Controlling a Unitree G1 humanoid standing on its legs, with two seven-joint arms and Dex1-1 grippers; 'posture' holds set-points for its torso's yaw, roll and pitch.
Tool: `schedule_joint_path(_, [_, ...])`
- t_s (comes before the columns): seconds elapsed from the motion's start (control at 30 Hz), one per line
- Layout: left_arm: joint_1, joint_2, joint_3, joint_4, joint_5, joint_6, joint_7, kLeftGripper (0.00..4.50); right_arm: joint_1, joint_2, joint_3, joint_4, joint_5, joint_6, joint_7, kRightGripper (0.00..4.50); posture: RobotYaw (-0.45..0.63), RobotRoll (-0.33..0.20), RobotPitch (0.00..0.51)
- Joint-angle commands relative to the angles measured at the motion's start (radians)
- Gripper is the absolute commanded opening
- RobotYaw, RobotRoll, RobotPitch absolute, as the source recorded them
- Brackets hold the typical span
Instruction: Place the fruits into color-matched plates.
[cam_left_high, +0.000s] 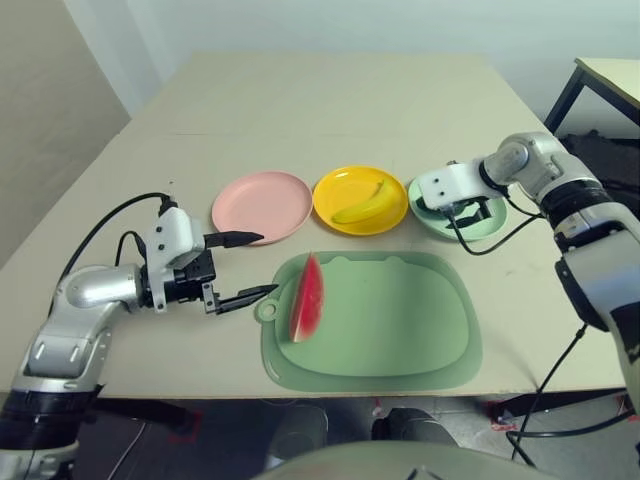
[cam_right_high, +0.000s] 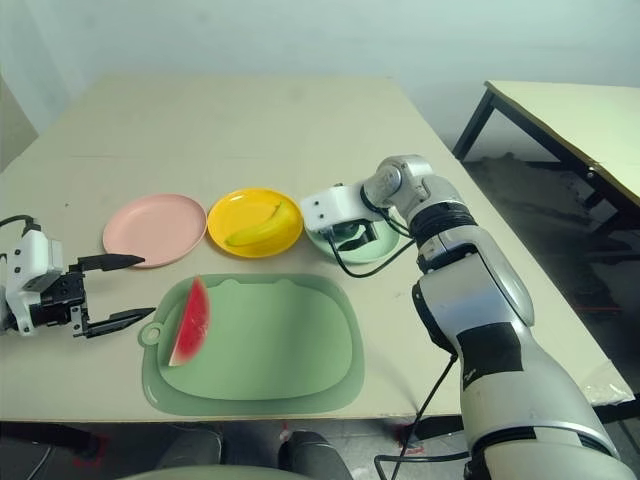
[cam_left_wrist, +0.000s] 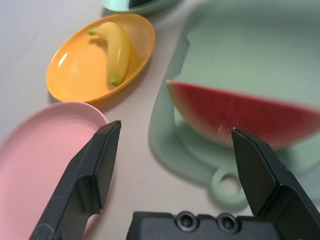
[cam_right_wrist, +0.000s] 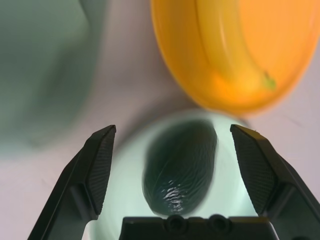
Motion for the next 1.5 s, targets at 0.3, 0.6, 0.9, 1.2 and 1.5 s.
schedule_joint_path(0.3, [-0.312, -0.033, -0.265, 0.261, 0.161, -0.389, -0.209, 4.5, 0.595, -0.046, -0.294, -1.045, 0.507, 0.838, -0.044, 4.48, 0.16, 0.0, 0.0])
schedule_joint_path(0.6, [-0.383, -0.08, -0.331, 0.34, 0.146, -0.469, -0.273, 4.5, 0.937, 0.024, -0.298, -1.237, 0.565, 0.742, -0.271, 4.48, 0.12, 0.0, 0.0])
schedule_joint_path(0.9, [-0.417, -0.086, -0.401, 0.31, 0.14, -0.49, -0.359, 4.5, 1.046, 0.043, -0.28, -1.045, 0.537, 0.455, -0.329, 4.48, 0.12, 0.0, 0.0])
schedule_joint_path(1.2, [-0.515, -0.054, -0.572, 0.395, 0.155, -0.533, -0.378, 4.5, 1.036, 0.034, -0.244, -0.986, 0.512, 0.288, -0.338, 4.48, 0.09, 0.0, 0.0])
schedule_joint_path(1.5, [-0.6, -0.159, -0.626, 0.56, 0.219, -0.58, -0.377, 4.5, 1.043, 0.05, -0.251, -1.0, 0.525, 0.302, -0.408, 4.48, 0.06, 0.0, 0.0])
